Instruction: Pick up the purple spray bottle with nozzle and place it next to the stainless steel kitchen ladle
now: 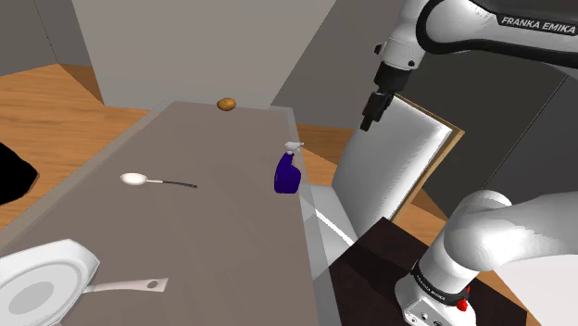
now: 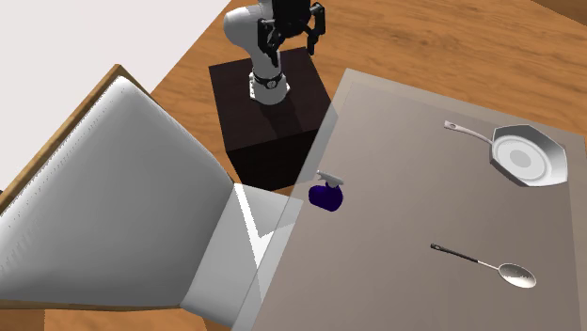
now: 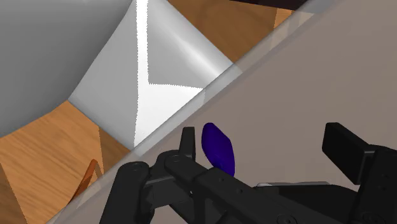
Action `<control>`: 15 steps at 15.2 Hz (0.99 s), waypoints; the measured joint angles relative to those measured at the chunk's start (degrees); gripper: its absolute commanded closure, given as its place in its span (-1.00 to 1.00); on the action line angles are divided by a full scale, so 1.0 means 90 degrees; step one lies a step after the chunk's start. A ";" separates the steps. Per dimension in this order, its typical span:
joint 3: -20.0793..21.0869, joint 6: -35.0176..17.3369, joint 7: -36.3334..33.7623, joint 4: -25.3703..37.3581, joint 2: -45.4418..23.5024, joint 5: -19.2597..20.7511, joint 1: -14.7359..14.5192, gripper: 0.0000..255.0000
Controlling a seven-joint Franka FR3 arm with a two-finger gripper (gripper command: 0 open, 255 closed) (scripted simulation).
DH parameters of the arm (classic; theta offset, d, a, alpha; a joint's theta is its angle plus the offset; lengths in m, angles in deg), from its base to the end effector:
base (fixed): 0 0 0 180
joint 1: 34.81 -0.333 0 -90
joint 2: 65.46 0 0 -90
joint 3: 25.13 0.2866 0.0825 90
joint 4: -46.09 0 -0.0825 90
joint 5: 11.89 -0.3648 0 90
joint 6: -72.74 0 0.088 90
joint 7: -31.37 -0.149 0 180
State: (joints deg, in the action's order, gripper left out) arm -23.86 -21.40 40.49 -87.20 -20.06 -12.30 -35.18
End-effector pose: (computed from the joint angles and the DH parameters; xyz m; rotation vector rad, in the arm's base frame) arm 0.3189 0.0115 0.5502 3.1081 0.2835 0.1689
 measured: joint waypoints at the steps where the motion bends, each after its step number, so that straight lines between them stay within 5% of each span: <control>1: 0.0000 0.0000 0.0000 0.0000 0.0000 0.0000 0.0000 -1.00; 8: -0.0759 -0.1786 0.1309 -0.1082 -0.0213 -0.0056 -0.0273 -1.00; 15: -0.1819 -0.3949 0.3156 -0.1722 -0.1260 -0.0496 -0.0889 -1.00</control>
State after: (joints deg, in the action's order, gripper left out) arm -40.23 -56.94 68.89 -102.70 -31.41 -16.77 -43.18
